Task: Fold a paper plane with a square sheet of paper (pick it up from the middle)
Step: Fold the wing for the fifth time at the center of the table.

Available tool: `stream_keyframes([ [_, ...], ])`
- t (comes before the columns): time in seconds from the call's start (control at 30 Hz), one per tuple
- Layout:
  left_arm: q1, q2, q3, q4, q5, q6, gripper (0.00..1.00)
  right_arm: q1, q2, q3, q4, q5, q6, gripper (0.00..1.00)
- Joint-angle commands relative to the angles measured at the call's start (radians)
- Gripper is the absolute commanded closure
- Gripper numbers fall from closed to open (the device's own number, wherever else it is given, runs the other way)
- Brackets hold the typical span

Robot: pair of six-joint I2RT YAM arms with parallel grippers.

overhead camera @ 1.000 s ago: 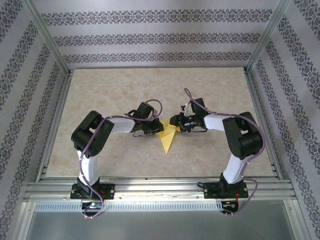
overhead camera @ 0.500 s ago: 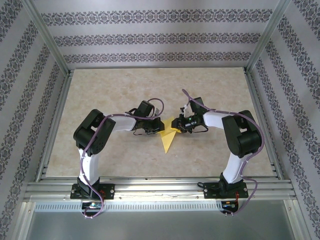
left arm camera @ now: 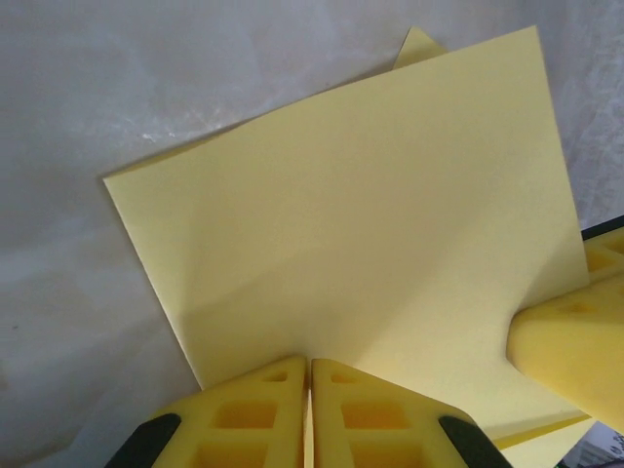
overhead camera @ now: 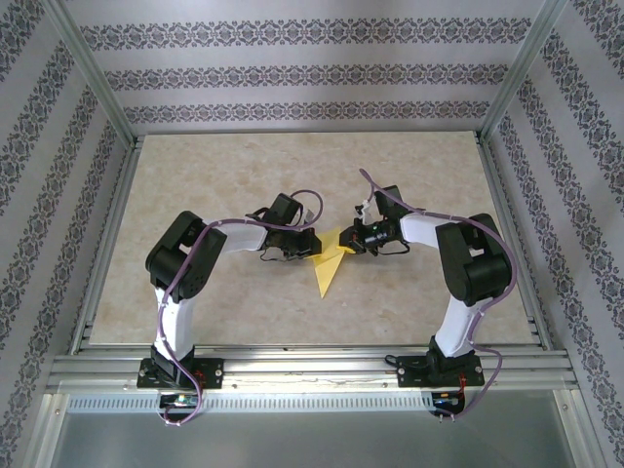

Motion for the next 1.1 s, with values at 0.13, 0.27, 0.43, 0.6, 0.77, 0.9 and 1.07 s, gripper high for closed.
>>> stream_keyframes([
  [0.13,0.011,-0.007,0.024,-0.055,-0.012,0.037,0.8,-0.003,-0.008,-0.018,0.028,0.022,0.052,1.0],
  [0.27,0.012,-0.077,0.018,-0.047,-0.045,0.055,0.74,0.018,-0.044,-0.051,0.066,0.091,0.124,1.0],
  [0.43,0.011,-0.2,-0.045,-0.007,-0.117,0.085,0.67,0.053,-0.086,-0.107,0.157,0.174,0.214,1.0],
  [0.6,0.011,-0.358,-0.154,0.015,-0.249,0.147,0.56,0.08,-0.111,-0.211,0.349,0.247,0.371,1.0],
  [0.77,0.01,-0.496,-0.236,0.004,-0.375,0.257,0.43,0.11,-0.144,-0.235,0.344,0.318,0.397,1.0],
  [0.9,0.01,-0.597,-0.284,0.002,-0.496,0.341,0.14,0.126,-0.163,-0.254,0.366,0.362,0.424,1.0],
  [1.07,0.009,-0.686,-0.355,0.077,-0.55,0.464,0.0,0.142,-0.157,-0.246,0.369,0.368,0.445,1.0],
])
